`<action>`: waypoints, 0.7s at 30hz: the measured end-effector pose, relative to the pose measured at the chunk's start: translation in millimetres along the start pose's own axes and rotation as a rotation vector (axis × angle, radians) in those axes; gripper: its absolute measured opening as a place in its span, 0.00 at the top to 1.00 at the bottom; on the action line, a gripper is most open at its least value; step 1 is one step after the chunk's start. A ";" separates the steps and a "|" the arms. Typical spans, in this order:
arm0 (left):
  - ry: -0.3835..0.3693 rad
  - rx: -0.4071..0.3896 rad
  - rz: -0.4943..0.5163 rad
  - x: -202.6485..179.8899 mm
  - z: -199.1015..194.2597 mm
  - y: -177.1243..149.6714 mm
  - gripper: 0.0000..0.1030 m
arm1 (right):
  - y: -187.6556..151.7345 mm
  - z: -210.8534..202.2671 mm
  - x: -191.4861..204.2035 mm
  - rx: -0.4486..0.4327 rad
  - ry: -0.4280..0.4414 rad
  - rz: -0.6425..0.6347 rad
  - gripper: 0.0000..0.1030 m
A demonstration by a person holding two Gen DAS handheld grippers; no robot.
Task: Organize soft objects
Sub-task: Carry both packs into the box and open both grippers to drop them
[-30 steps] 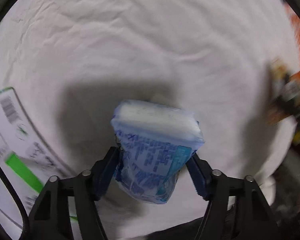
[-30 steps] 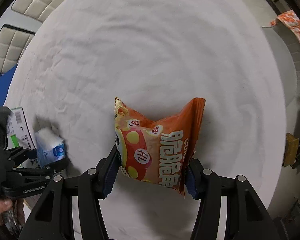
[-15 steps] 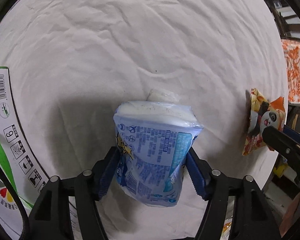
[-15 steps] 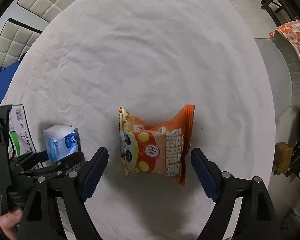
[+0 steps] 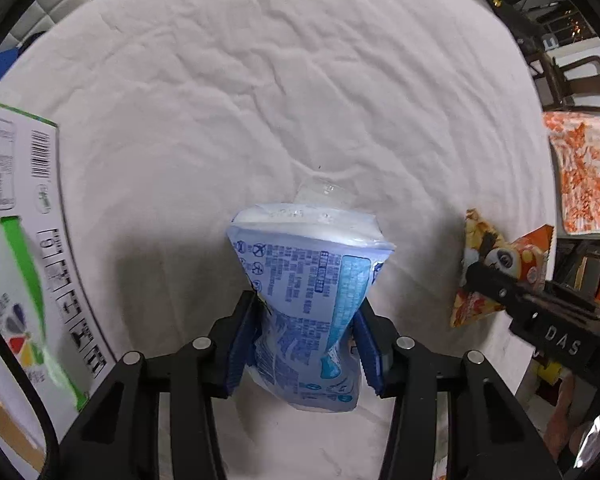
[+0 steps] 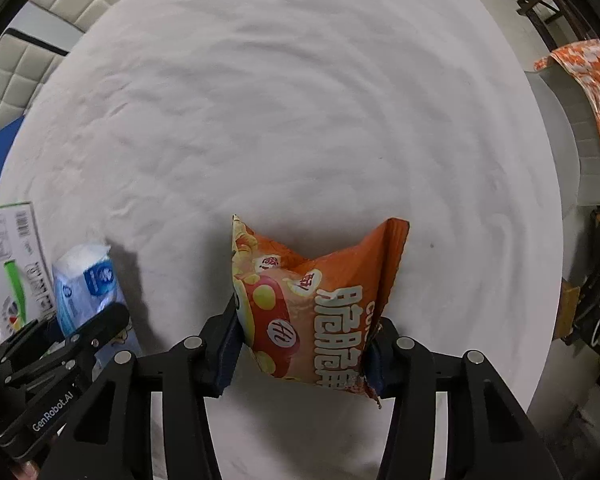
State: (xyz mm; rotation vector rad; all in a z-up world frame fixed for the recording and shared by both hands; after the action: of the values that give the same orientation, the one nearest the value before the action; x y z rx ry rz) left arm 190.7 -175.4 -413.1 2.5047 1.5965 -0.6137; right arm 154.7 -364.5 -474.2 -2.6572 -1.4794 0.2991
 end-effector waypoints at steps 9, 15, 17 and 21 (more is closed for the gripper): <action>-0.086 -0.171 -0.001 4.4 -94.9 -31.4 0.57 | -27.0 -93.2 42.0 -0.144 0.120 -0.072 0.49; -0.093 -0.299 -0.006 46.9 -177.9 -65.5 0.57 | -59.5 -170.3 111.9 -0.233 0.219 -0.178 0.49; -0.090 -0.330 -0.026 72.2 -200.2 -83.7 0.57 | -75.6 -190.7 149.2 -0.244 0.258 -0.226 0.49; -0.039 -0.391 -0.083 141.2 -246.0 -90.8 0.57 | -106.2 -216.8 214.6 -0.250 0.305 -0.322 0.49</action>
State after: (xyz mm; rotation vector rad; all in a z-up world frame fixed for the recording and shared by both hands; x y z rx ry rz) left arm 229.6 58.3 -232.5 2.1405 1.6277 -0.3159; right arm 222.3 -121.8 -272.0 -2.4270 -1.8959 -0.3198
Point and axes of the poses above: each gripper's, at about its wrist camera, not at the fingertips, and z roughly the way its jaws point, x to its left, y to its top, the point moved 3 cm from there along z, roughly the way its jaws point, and after that the axes turned 13 degrees about -y, right-handed, at the moved point
